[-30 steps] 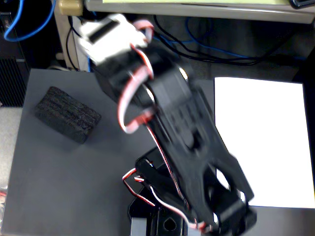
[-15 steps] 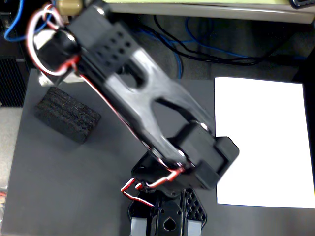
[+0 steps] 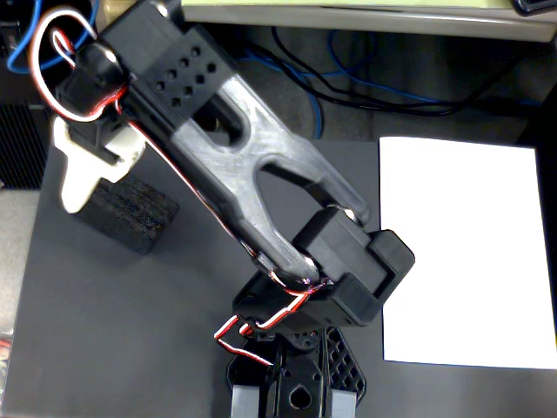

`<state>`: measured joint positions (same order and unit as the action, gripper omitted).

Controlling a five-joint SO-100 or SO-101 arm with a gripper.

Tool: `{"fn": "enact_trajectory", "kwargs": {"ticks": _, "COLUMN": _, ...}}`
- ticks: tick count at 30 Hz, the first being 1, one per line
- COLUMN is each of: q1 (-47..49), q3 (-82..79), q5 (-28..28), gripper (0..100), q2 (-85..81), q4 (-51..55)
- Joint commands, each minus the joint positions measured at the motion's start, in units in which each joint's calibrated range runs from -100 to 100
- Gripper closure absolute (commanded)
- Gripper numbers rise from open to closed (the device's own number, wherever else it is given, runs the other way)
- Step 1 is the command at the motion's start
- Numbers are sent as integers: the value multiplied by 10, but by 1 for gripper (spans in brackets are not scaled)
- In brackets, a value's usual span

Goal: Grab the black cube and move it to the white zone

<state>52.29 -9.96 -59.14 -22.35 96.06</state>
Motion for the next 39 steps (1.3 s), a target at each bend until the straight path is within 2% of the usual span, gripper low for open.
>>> {"fn": "enact_trajectory", "kwargs": {"ticks": 1, "q1": -3, "q3": 57, "q5": -23, "gripper": 65, "q2": -7, "q4": -1}}
{"fn": "enact_trajectory", "kwargs": {"ticks": 3, "q1": -3, "q3": 55, "q5": -23, "gripper": 65, "q2": -11, "q4": -17}}
{"fn": "enact_trajectory", "kwargs": {"ticks": 6, "q1": -28, "q3": -1, "q5": -25, "gripper": 65, "q2": -3, "q4": -108}}
{"fn": "enact_trajectory", "kwargs": {"ticks": 8, "q1": -68, "q3": -64, "q5": -61, "gripper": 65, "q2": -3, "q4": -137}}
{"fn": "enact_trajectory", "kwargs": {"ticks": 10, "q1": -88, "q3": -92, "q5": -68, "gripper": 65, "q2": -3, "q4": -162}}
{"fn": "enact_trajectory", "kwargs": {"ticks": 15, "q1": -81, "q3": -122, "q5": -68, "gripper": 65, "q2": -3, "q4": -154}}
{"fn": "enact_trajectory", "kwargs": {"ticks": 19, "q1": -81, "q3": -195, "q5": -68, "gripper": 65, "q2": -4, "q4": -200}}
{"fn": "enact_trajectory", "kwargs": {"ticks": 23, "q1": -80, "q3": -204, "q5": -67, "gripper": 65, "q2": -4, "q4": -198}}
{"fn": "enact_trajectory", "kwargs": {"ticks": 26, "q1": -34, "q3": -251, "q5": -62, "gripper": 65, "q2": -4, "q4": -201}}
{"fn": "enact_trajectory", "kwargs": {"ticks": 28, "q1": -25, "q3": -245, "q5": -46, "gripper": 65, "q2": -6, "q4": -202}}
{"fn": "enact_trajectory", "kwargs": {"ticks": 31, "q1": -27, "q3": -253, "q5": -44, "gripper": 65, "q2": -3, "q4": -256}}
{"fn": "enact_trajectory", "kwargs": {"ticks": 39, "q1": -34, "q3": -253, "q5": -44, "gripper": 65, "q2": -2, "q4": -299}}
